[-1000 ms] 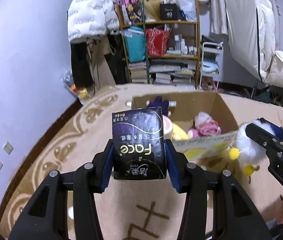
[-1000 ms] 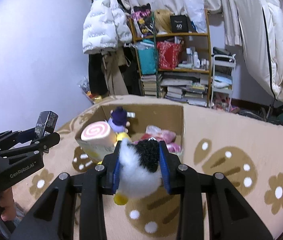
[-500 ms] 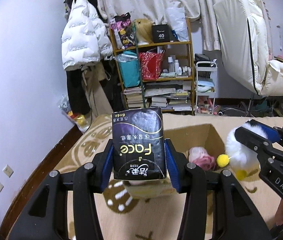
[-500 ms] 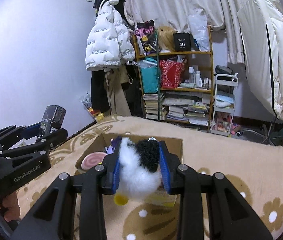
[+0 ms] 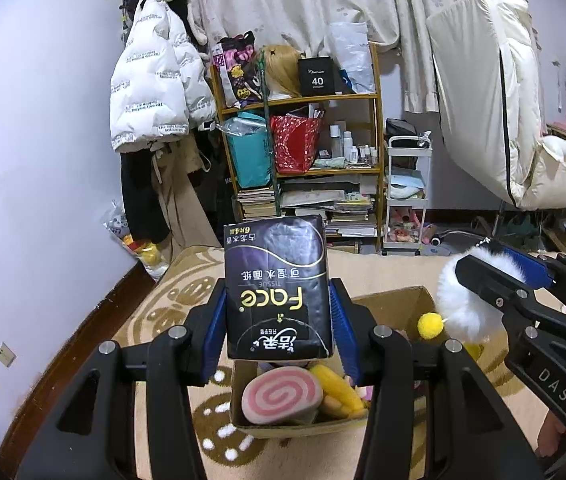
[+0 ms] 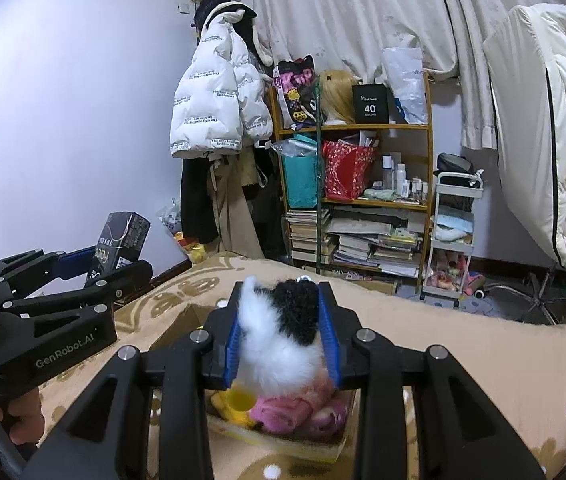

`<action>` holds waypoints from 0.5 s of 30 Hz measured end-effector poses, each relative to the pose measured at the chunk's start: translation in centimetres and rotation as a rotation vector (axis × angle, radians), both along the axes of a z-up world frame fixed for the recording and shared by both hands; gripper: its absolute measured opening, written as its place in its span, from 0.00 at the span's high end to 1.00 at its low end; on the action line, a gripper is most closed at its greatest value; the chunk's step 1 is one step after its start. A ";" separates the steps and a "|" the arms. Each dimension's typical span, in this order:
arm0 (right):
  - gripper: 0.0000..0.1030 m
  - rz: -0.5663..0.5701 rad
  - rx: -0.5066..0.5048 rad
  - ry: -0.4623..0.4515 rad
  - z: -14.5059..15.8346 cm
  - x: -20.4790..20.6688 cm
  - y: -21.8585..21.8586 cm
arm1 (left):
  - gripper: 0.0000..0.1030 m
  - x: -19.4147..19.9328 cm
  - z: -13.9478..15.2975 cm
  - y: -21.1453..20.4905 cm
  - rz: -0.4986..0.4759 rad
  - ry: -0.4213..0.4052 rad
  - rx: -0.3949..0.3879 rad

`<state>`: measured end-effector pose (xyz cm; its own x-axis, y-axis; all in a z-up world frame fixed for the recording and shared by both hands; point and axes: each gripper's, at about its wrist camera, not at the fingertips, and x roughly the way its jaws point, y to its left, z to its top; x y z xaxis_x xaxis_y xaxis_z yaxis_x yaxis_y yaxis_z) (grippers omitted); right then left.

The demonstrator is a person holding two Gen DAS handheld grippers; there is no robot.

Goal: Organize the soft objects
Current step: 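Lift tissue pack over box with left tool while right tool lifts keychain over box, then open left tool dropping tissue pack into box while right tool drops keychain in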

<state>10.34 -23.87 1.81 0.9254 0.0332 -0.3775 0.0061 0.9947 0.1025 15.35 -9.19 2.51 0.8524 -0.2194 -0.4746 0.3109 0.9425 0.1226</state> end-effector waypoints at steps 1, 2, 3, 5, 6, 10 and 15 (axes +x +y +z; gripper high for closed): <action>0.66 0.001 -0.001 -0.002 0.0 0.2 -0.1 | 0.55 0.4 -0.1 0.0 -0.001 0.009 -0.008; 0.66 0.004 -0.002 -0.004 0.0 0.5 -0.1 | 0.55 0.7 -0.2 0.0 -0.003 0.015 -0.013; 0.66 0.009 -0.004 -0.005 0.0 0.8 -0.2 | 0.55 0.9 -0.4 -0.1 -0.003 0.019 -0.016; 0.66 0.019 -0.003 -0.007 -0.1 1.4 -0.3 | 0.55 1.3 -0.8 -0.2 -0.005 0.030 -0.018; 0.66 0.023 -0.001 -0.008 -0.2 1.6 -0.3 | 0.55 1.6 -1.1 -0.3 -0.007 0.039 -0.020; 0.66 0.028 0.027 0.004 -1.3 2.3 -0.7 | 0.55 2.6 -2.6 -0.6 -0.014 0.082 -0.025; 0.66 0.029 0.059 0.053 -3.4 3.1 -1.2 | 0.55 3.7 -4.5 -1.3 -0.032 0.135 -0.016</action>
